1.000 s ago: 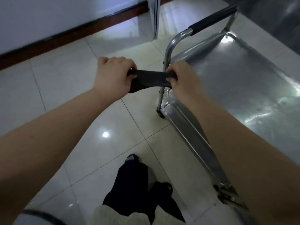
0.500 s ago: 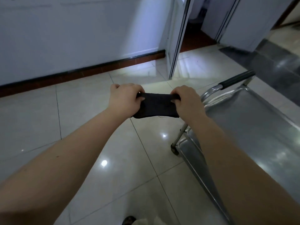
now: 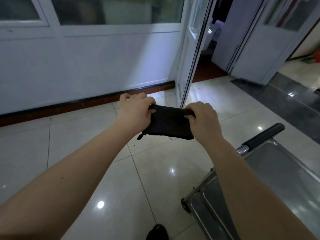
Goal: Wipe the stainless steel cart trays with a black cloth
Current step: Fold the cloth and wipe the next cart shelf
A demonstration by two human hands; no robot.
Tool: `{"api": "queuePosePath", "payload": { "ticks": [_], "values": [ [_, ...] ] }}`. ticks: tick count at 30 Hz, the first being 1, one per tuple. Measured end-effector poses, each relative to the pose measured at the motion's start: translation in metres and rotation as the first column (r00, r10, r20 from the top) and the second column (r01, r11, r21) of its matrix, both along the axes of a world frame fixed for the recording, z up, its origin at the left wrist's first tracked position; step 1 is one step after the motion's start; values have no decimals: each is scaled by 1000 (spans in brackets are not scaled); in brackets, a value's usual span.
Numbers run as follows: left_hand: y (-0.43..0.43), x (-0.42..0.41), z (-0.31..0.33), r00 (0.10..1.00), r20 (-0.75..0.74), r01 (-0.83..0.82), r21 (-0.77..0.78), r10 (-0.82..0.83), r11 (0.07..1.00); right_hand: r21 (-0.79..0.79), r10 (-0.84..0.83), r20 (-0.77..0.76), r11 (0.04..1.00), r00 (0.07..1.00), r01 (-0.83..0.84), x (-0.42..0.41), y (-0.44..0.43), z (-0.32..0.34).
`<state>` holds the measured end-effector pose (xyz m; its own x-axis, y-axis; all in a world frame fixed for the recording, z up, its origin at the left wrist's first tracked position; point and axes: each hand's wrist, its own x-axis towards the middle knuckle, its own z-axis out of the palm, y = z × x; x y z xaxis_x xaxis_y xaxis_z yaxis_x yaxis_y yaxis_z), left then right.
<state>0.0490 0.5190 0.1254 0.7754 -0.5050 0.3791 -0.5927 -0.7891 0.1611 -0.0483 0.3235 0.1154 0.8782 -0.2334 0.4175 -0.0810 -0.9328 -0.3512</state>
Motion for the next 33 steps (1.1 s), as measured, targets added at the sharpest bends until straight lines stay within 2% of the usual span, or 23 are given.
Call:
{"api": "queuePosePath", "payload": {
  "ticks": [3,11,18,25,33],
  "values": [
    [-37,44,11,1000,-6,6,18,-6,1000,35,5,41,999,999,-6,39,-40,0],
    [-150,178,16,999,-34,-12,18,13,1000,81,-61,3,995,998,61,177,-144,1],
    [-304,323,10,977,-10,211,-55,-212,976,25,-281,47,960,959,280,283,-271,1],
    [-506,436,32,843,-12,534,-108,-539,838,70,-590,78,807,804,586,349,-411,27],
    [-731,464,44,661,52,744,-177,-749,644,47,-803,63,595,592,802,354,-573,47]
  ]
}}
